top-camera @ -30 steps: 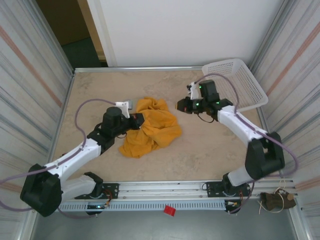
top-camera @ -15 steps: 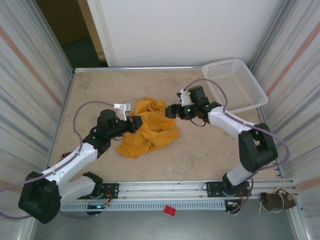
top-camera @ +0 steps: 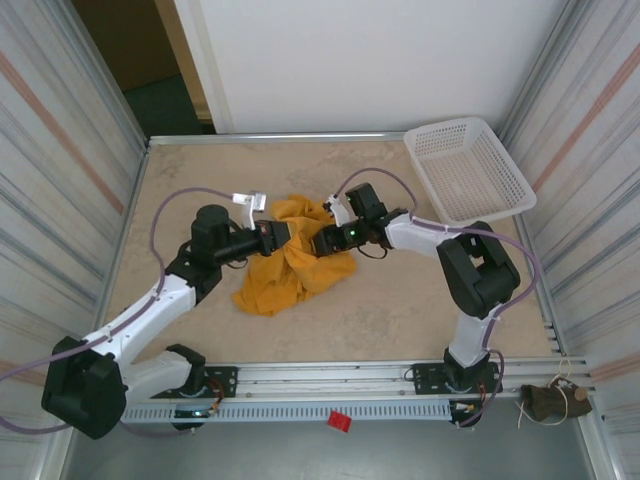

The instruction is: Fold the inside-out t-shirt

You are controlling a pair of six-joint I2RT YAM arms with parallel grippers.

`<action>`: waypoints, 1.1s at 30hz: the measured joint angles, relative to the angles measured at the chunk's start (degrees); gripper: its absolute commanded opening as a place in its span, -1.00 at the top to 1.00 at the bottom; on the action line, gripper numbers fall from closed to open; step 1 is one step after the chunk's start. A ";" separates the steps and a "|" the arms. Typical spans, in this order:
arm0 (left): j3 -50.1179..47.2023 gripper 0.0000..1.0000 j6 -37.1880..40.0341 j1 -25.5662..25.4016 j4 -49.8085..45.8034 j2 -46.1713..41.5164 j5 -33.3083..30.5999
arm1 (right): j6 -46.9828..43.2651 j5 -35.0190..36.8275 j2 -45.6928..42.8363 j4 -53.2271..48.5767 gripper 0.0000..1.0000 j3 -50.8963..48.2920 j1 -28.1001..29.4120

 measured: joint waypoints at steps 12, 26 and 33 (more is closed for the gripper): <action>-4.79 1.00 -0.50 7.06 3.02 -0.57 0.33 | 5.92 -8.13 -23.26 1.22 1.00 -0.37 -7.96; -5.03 1.00 0.33 7.48 2.54 -1.64 0.52 | 7.02 5.79 -10.56 -2.56 -0.71 -2.71 -6.82; -2.71 1.00 0.33 7.48 1.86 -4.33 1.11 | 9.25 5.68 -3.17 -1.33 -0.73 -6.62 -5.51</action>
